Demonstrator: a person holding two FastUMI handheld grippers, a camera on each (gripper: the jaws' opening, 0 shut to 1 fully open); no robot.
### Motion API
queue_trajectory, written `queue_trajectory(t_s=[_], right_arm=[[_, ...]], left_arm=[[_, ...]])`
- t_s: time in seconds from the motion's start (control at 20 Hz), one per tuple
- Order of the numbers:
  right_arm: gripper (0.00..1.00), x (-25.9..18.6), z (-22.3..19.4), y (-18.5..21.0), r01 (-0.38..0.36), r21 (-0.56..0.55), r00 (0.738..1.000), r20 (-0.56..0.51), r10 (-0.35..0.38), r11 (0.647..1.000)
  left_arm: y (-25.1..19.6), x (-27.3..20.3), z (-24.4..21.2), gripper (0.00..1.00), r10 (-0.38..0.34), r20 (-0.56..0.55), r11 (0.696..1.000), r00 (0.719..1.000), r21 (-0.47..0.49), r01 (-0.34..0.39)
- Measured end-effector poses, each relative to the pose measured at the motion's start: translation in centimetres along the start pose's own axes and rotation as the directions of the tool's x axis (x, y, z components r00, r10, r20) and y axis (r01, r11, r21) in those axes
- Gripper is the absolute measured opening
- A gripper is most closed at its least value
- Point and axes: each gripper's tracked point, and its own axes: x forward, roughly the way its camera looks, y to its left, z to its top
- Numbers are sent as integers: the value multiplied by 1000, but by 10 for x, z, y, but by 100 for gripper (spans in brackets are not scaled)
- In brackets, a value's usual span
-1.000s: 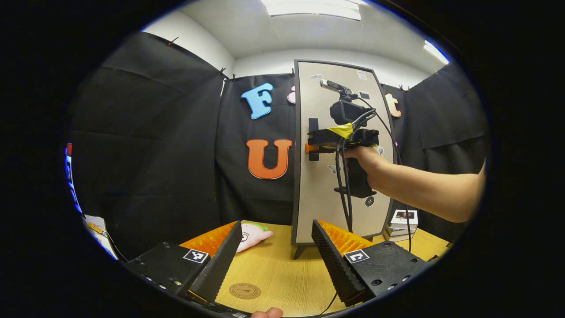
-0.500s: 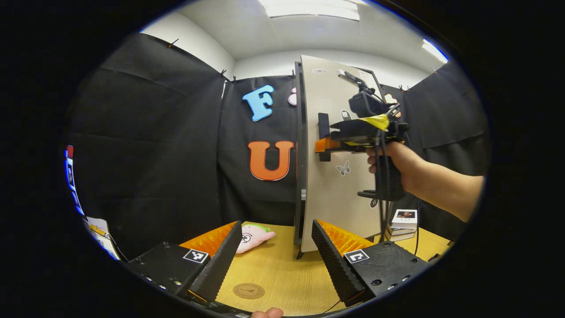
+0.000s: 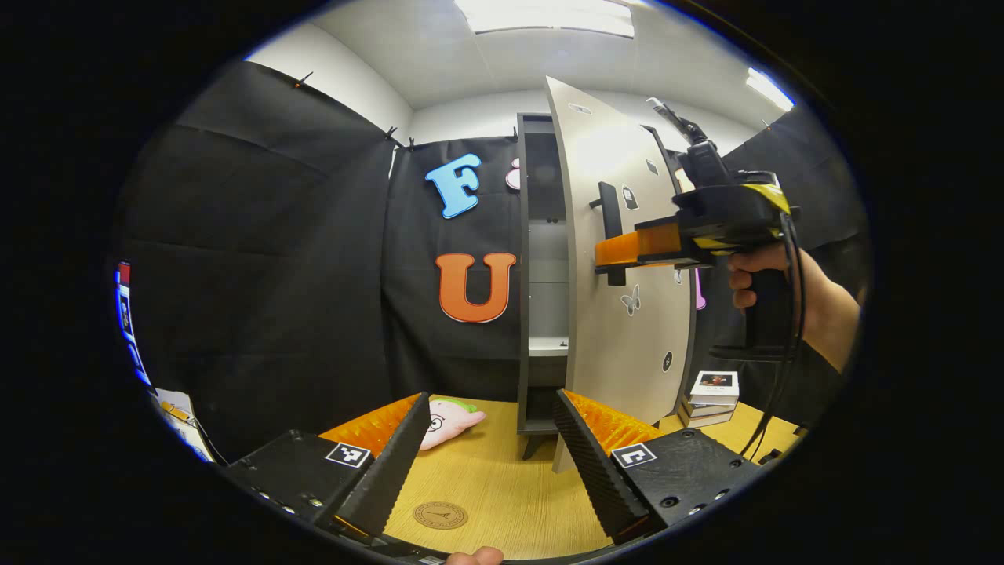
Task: Open the cabinet door with the right hand, grasp the bottle in the cabinet with the left hand and place it on the coaster, then close the cabinet door with the right hand.
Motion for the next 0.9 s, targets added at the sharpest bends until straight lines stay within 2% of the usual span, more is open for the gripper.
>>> queue_trajectory(t_s=[0.5,0.9], right_arm=[[19,-40,-2,-10,26,0,1000,3,-26,1000],[19,-54,-3,-28,135,23,990,30,-136,991]], left_arm=[[-30,6,4,95,-73,13,997,997,4,73],[-73,7,3,96,-175,7,985,985,18,174]])
